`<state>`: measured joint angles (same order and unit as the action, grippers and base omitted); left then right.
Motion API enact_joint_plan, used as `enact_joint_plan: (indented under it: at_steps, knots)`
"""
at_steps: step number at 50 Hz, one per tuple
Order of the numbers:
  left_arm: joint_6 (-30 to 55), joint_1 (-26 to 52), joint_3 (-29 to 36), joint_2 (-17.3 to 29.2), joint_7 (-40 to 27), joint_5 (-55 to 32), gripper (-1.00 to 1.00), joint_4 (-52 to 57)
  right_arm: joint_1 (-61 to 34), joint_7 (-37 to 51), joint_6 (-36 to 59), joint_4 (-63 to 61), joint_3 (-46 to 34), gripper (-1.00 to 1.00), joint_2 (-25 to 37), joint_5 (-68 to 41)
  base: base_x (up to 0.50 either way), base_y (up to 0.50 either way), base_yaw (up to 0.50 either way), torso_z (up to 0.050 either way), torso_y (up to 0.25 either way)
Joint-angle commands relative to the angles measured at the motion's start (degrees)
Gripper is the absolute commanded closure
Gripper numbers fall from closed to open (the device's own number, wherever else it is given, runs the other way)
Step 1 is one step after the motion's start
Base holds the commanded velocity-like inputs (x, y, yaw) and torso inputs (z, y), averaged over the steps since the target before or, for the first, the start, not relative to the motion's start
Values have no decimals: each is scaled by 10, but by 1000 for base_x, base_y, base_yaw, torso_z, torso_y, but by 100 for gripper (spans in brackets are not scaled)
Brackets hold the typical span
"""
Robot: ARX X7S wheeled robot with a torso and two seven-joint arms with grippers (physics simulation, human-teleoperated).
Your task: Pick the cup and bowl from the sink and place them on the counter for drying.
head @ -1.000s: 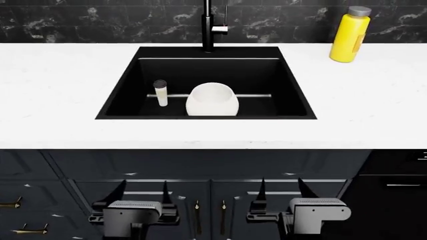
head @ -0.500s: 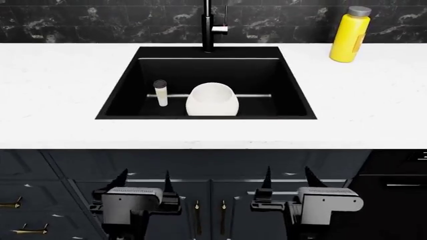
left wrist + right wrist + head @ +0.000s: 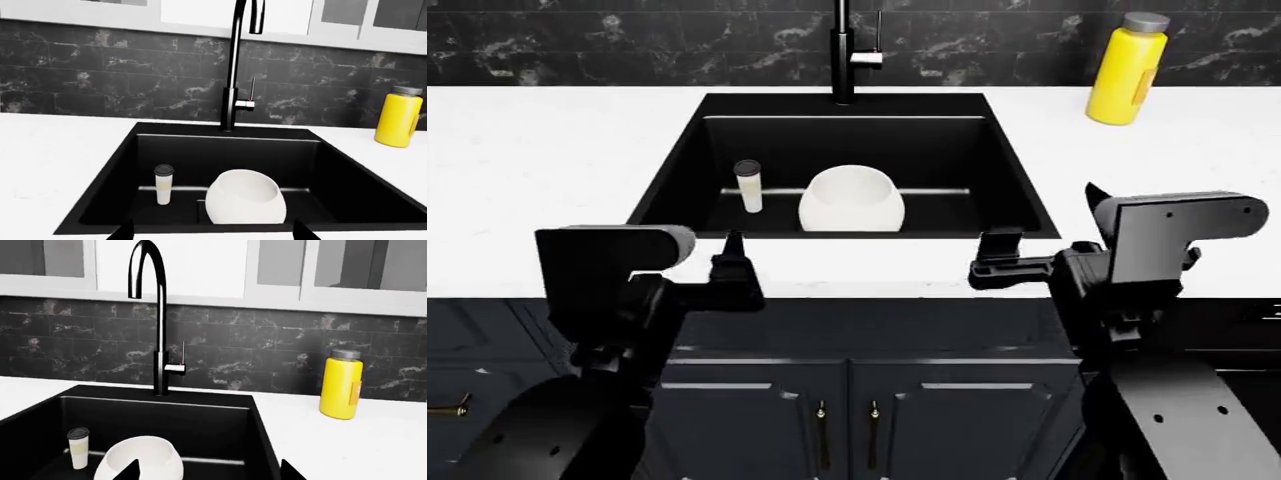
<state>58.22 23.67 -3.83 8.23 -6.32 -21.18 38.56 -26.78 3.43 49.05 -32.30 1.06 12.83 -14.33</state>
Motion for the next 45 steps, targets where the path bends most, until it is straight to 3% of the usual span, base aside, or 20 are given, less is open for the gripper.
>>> enact_joint_plan:
  at_steps: [1, 6, 8, 10, 15, 33, 36, 45]
  knots:
    - [146, 155, -43, 17, -1, -66, -100, -1, -182, -31, 183, -1, 22, -100, 36, -50, 0, 0, 0, 0, 0]
    - [168, 214, -36, 34, -9, -60, -100, -32, -239, -41, 201, 46, 18, -100, 45, -54, 0, 0, 0, 0, 0]
    - [194, 231, -75, 20, -1, -83, -100, -40, -249, -44, 200, 58, 12, -100, 48, -53, 0, 0, 0, 0, 0]
    - [166, 230, -39, 46, -1, -63, -100, -41, -257, -45, 202, 65, 10, -100, 50, -53, 0, 0, 0, 0, 0]
    - [152, 232, -64, 44, 16, -76, -100, -56, -264, -45, 208, 73, 10, -100, 55, -54, 0, 0, 0, 0, 0]
    - [170, 250, -49, 66, 14, -78, -100, -76, -255, -43, 225, 74, 6, -100, 70, -56, 0, 0, 0, 50, 0]
    - [223, 272, -71, 49, 1, -89, -100, -99, -258, -44, 228, 78, 2, -100, 71, -56, 0, 0, 0, 31, 0]
    - [257, 343, -19, 65, 9, -88, -100, -182, -278, -51, 238, 131, 6, -100, 70, -62, 0, 0, 0, 0, 0]
